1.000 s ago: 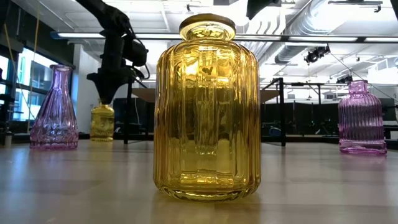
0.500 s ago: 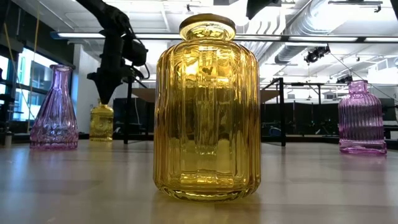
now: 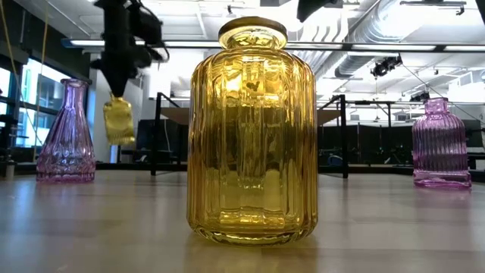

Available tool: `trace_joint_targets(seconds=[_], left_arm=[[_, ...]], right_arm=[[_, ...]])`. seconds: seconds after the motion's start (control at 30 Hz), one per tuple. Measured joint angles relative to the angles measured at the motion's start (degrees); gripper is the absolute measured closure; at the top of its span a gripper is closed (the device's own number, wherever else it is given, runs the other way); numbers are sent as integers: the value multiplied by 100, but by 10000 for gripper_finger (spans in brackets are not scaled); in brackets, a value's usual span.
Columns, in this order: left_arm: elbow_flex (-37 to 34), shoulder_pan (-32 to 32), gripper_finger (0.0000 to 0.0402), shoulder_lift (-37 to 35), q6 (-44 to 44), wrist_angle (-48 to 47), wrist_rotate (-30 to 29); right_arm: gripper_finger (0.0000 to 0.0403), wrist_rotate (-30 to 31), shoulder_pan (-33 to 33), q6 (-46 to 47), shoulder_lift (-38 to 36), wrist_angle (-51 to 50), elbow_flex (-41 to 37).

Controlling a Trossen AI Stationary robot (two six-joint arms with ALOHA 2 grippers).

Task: Sort vases onto shelf
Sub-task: Put the top yellow vase on the shelf

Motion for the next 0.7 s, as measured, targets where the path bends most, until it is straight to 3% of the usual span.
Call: trace_joint_targets(seconds=[0.13, 0.33, 0.7], left_arm=[[103, -2, 386, -414, -181, -151, 152], [877, 0, 382, -733, -319, -285, 150], [2118, 3, 384, -556, -320, 299, 254]], right_arm=[[304, 0, 2, 4, 0, 27, 0], [304, 0, 1, 256, 0, 30, 0], [304, 0, 0, 259, 0, 30, 0]])
